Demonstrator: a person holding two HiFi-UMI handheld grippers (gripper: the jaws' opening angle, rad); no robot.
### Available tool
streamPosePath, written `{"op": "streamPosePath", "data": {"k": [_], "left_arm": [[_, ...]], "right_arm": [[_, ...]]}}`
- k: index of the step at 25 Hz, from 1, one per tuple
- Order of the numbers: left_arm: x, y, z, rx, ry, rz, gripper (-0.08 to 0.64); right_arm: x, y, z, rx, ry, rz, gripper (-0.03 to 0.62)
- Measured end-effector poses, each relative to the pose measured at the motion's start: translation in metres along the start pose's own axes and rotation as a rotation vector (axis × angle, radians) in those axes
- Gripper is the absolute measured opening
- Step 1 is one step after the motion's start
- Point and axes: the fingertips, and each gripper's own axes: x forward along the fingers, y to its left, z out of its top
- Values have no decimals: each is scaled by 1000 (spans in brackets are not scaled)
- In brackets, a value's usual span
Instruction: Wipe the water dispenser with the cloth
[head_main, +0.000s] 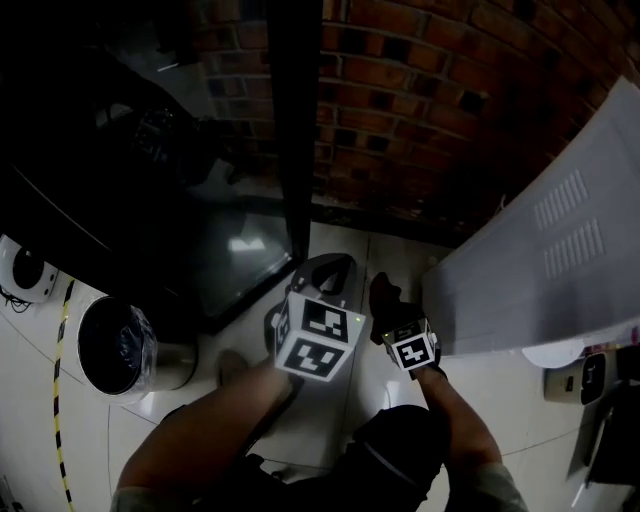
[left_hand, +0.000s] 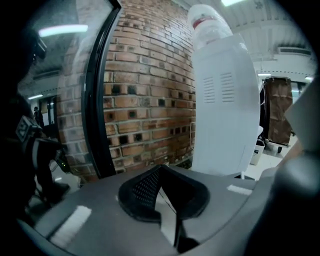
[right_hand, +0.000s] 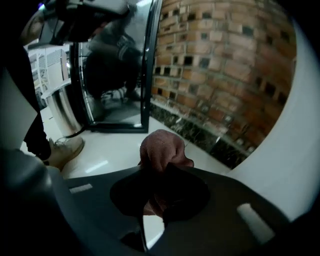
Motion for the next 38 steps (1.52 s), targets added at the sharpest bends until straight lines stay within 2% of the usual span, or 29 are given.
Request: {"op": "streamPosePath", "data": {"k": [3, 8, 13, 16, 20, 25, 30, 35, 38], "left_arm": [[-11, 2, 19, 6, -44, 27, 2], [-34, 4, 46, -90, -92, 52, 0], [-58, -17, 85, 46, -177, 55, 0], [-66, -29, 110, 58, -248, 37, 0], [-68, -42, 129, 57, -308, 42, 0], [-64, -52, 145, 112, -346, 26, 0], [-59, -53, 161, 123, -377, -18, 0], [-51, -39, 158, 84, -370, -21, 0], [-47, -34, 158, 66, -368, -23, 0]], "right_arm": [[-59, -20, 46, -44, -98, -113, 63], [-166, -44, 109, -162, -222, -314, 63], [-259, -50, 169, -276, -316, -482, 64], [-305, -58, 203, -353, -344, -593, 64], [-356, -78, 236, -448, -316, -765, 64], [-415, -113, 293, -525, -293, -969, 64], [-463, -154, 341, -600, -204, -1162, 64], [-476, -189, 370, -680, -51, -1291, 64], [-475, -208, 380, -705, 37, -1320, 64]]}}
